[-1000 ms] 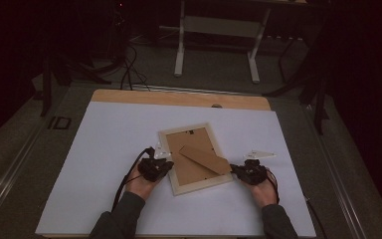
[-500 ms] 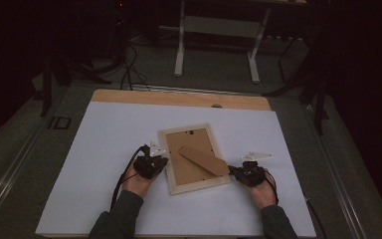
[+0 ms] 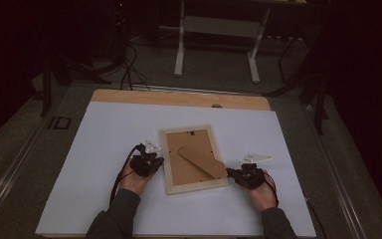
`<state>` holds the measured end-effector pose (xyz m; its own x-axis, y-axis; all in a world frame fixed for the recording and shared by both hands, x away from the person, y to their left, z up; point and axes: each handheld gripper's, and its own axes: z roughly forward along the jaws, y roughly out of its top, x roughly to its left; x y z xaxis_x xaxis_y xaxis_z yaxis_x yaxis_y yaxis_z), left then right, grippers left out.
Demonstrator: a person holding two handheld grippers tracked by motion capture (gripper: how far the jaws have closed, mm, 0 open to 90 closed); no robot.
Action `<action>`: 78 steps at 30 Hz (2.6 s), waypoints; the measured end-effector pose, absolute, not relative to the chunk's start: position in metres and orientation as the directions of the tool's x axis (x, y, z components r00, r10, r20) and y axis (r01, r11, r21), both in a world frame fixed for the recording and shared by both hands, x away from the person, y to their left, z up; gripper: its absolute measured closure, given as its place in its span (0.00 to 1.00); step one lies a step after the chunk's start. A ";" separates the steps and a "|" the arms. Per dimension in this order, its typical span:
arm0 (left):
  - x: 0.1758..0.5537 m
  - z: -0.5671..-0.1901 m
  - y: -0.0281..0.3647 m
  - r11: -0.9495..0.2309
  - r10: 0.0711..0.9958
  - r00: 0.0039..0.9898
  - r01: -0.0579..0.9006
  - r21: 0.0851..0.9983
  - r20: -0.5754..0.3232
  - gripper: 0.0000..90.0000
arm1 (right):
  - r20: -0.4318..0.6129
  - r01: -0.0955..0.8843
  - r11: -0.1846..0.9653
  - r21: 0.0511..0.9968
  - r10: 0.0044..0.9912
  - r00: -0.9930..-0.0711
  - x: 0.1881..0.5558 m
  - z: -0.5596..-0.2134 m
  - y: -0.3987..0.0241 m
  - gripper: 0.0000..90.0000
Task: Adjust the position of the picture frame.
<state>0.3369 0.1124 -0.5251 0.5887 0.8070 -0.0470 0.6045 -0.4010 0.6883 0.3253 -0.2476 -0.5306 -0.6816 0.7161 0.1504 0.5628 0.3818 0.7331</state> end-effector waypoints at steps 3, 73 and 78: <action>0.341 -0.525 0.112 -0.398 0.809 0.586 0.608 0.687 -0.050 1.00 | 0.149 0.560 0.388 0.732 0.711 -0.688 0.324 -0.530 -0.247 1.00; 0.295 -0.522 0.153 -0.323 0.806 0.584 0.568 0.757 -0.095 1.00 | 0.128 0.487 0.415 0.768 0.646 -0.752 0.343 -0.520 -0.221 1.00; 0.286 -0.522 0.150 -0.319 0.788 0.604 0.565 0.761 -0.118 1.00 | 0.109 0.488 0.404 0.774 0.674 -0.730 0.357 -0.515 -0.223 1.00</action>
<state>0.2861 0.1503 -0.5216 0.6036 0.7885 -0.1182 0.5654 -0.3187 0.7608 0.3575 -0.2234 -0.5153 -0.7304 0.6743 0.1092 0.4884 0.4038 0.7735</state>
